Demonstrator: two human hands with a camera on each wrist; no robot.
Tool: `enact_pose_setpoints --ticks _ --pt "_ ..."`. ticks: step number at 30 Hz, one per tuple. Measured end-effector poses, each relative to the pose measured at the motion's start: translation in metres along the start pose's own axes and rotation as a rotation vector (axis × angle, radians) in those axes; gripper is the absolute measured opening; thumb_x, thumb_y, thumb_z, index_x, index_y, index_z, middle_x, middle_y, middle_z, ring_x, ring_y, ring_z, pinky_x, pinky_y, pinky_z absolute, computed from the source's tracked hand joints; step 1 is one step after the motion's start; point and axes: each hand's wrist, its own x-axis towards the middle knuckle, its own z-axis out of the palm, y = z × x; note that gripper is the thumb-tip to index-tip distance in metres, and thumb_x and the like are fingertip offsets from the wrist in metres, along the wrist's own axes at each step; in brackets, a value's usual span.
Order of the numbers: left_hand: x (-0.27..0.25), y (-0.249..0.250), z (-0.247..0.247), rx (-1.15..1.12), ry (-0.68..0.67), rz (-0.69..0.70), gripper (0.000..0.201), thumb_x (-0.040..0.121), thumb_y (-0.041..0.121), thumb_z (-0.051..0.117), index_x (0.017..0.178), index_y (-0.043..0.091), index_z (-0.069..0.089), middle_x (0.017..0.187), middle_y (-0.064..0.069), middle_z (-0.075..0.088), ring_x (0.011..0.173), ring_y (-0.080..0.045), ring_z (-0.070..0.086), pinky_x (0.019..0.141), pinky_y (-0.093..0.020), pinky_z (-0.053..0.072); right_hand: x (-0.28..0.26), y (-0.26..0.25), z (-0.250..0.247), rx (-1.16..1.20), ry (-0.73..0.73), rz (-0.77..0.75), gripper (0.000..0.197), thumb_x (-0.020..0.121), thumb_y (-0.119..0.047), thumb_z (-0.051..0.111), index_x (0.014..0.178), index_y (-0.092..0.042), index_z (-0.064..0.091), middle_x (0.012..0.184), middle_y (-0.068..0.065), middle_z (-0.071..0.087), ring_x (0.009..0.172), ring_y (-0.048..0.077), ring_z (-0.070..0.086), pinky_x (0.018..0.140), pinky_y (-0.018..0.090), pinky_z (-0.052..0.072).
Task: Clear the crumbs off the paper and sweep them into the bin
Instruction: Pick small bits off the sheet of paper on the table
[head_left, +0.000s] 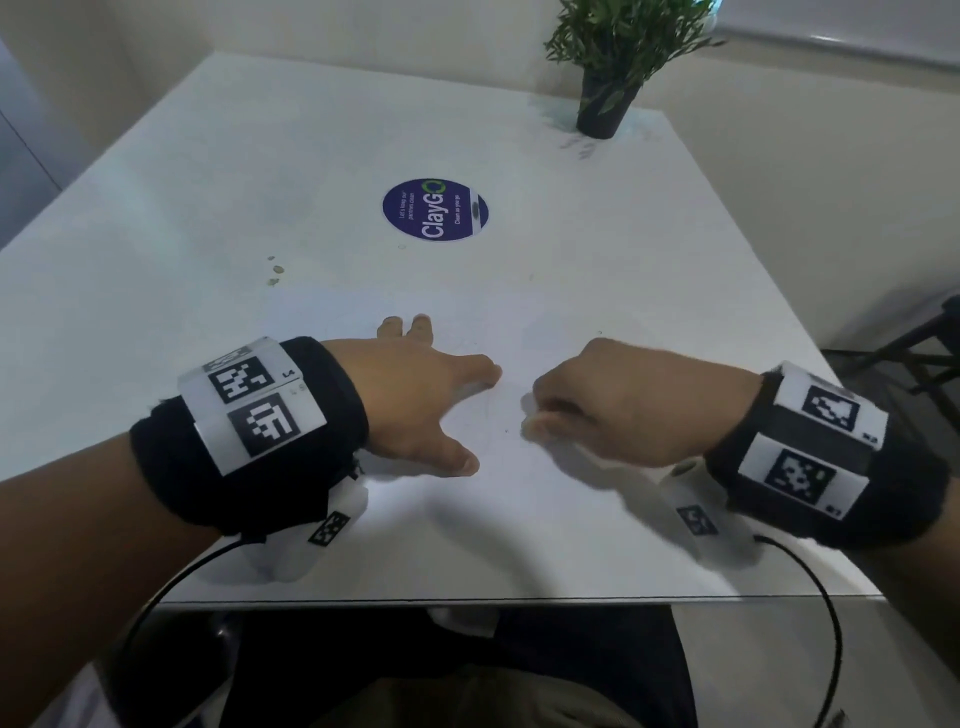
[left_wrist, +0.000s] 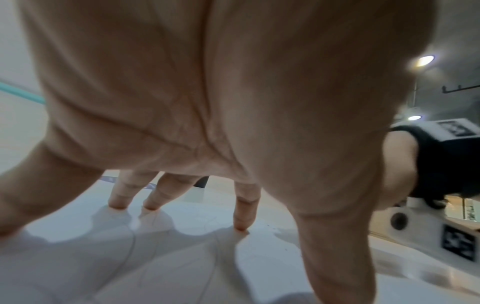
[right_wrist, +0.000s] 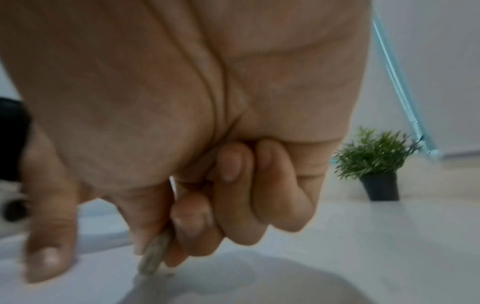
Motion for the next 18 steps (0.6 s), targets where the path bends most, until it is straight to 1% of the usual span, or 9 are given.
enact_pose_setpoints --ticks 1,3,5,8,9,10,12,15,18 --pt "0.0 0.0 0.0 -0.005 -0.004 0.001 0.086 0.076 0.076 0.058 0.145 0.058 0.01 0.157 -0.023 0.012 0.145 -0.041 0.013 0.104 -0.057 0.041 -0.003 -0.01 0.004 0.021 -0.027 -0.068 0.039 0.102 -0.044 0.05 0.07 -0.022 0.051 0.062 -0.005 0.055 0.061 0.008 0.05 0.069 0.031 0.047" --pt "-0.001 -0.001 0.0 -0.01 -0.009 0.001 0.087 0.075 0.077 0.059 0.145 0.059 0.01 0.159 -0.022 0.009 0.147 -0.04 0.01 0.105 -0.057 0.04 -0.008 -0.016 0.011 0.054 -0.074 -0.136 0.039 0.102 -0.043 0.05 0.073 -0.017 0.053 0.062 -0.004 0.057 0.061 0.01 0.051 0.065 0.029 0.044" --pt "0.0 0.0 -0.001 -0.005 -0.013 -0.001 0.087 0.076 0.077 0.059 0.145 0.058 0.012 0.157 -0.022 0.012 0.144 -0.04 0.016 0.103 -0.056 0.042 -0.007 -0.004 0.007 0.035 -0.066 -0.076 0.041 0.102 -0.044 0.05 0.071 -0.017 0.053 0.062 -0.004 0.056 0.061 0.009 0.051 0.068 0.033 0.047" --pt "0.002 0.0 -0.002 -0.003 -0.005 0.007 0.085 0.074 0.078 0.058 0.144 0.056 0.015 0.148 -0.021 0.021 0.134 -0.039 0.025 0.099 -0.055 0.044 -0.005 0.016 -0.003 -0.012 0.012 0.061 0.042 0.101 -0.047 0.05 0.065 -0.027 0.047 0.063 -0.006 0.054 0.063 0.006 0.05 0.075 0.043 0.052" --pt "0.002 -0.001 -0.002 -0.001 -0.004 0.01 0.085 0.073 0.079 0.057 0.143 0.056 0.015 0.147 -0.021 0.022 0.134 -0.039 0.025 0.098 -0.056 0.044 -0.006 0.014 -0.003 -0.022 0.025 0.052 0.042 0.101 -0.048 0.05 0.065 -0.029 0.045 0.063 -0.008 0.054 0.063 0.005 0.049 0.074 0.041 0.052" --pt "0.002 -0.001 -0.002 -0.002 -0.004 0.013 0.086 0.071 0.08 0.056 0.143 0.056 0.014 0.148 -0.023 0.022 0.136 -0.04 0.024 0.099 -0.056 0.044 -0.006 0.007 -0.002 -0.018 0.016 0.001 0.042 0.102 -0.048 0.05 0.065 -0.029 0.044 0.061 -0.009 0.052 0.061 0.004 0.049 0.071 0.032 0.05" --pt "0.001 -0.001 -0.001 -0.008 -0.006 0.012 0.087 0.071 0.08 0.056 0.143 0.057 0.013 0.151 -0.024 0.019 0.139 -0.041 0.022 0.1 -0.057 0.043 -0.007 -0.013 0.005 0.021 -0.039 -0.13 0.04 0.102 -0.045 0.051 0.067 -0.027 0.046 0.058 -0.008 0.053 0.059 0.005 0.05 0.063 0.022 0.042" --pt "0.0 -0.001 -0.002 -0.006 -0.009 0.0 0.086 0.07 0.08 0.055 0.142 0.058 0.013 0.155 -0.024 0.015 0.141 -0.041 0.021 0.101 -0.057 0.043 -0.005 -0.007 0.007 0.011 -0.066 -0.122 0.04 0.102 -0.042 0.05 0.071 -0.018 0.052 0.061 -0.004 0.057 0.06 0.009 0.051 0.068 0.035 0.048" --pt "-0.001 0.0 -0.002 -0.005 -0.014 -0.001 0.083 0.073 0.078 0.056 0.142 0.056 0.016 0.153 -0.024 0.016 0.139 -0.041 0.022 0.1 -0.057 0.043 -0.001 0.02 -0.007 -0.045 0.008 0.033 0.042 0.102 -0.045 0.051 0.065 -0.026 0.047 0.063 -0.007 0.054 0.063 0.005 0.049 0.075 0.045 0.051"
